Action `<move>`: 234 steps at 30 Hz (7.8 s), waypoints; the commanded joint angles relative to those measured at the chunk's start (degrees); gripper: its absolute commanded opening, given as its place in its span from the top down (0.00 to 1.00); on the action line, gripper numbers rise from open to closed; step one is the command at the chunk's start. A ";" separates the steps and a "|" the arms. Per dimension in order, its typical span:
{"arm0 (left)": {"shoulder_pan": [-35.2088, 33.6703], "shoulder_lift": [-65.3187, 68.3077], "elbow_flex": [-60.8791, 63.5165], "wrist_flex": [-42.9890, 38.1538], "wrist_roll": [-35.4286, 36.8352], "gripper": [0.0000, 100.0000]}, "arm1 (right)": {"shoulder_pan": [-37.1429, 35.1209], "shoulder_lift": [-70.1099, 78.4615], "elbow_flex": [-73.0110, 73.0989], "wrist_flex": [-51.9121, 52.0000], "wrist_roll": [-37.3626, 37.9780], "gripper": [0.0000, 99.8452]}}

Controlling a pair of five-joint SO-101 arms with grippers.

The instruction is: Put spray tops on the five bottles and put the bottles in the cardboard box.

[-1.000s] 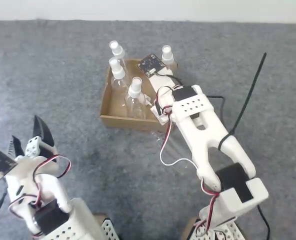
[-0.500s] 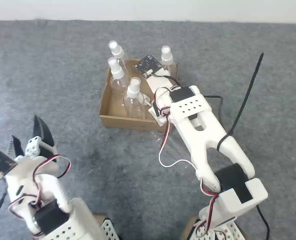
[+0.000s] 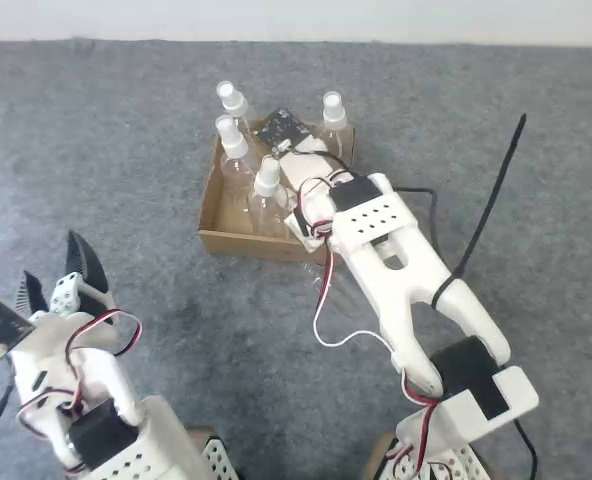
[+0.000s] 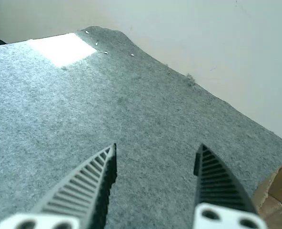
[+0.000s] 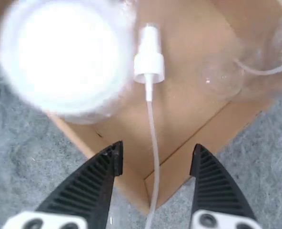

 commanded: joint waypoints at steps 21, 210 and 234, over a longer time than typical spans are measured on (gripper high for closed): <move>0.00 -0.97 0.13 -2.20 -1.41 0.75 | 1.01 4.44 -3.25 -3.74 0.00 0.99; 75.08 51.16 -10.24 -27.08 -38.77 0.83 | 51.47 -74.07 58.55 -8.22 -3.34 0.99; 74.64 73.85 -16.75 -41.58 -38.42 0.83 | 51.38 -74.07 58.55 -7.96 -3.25 0.99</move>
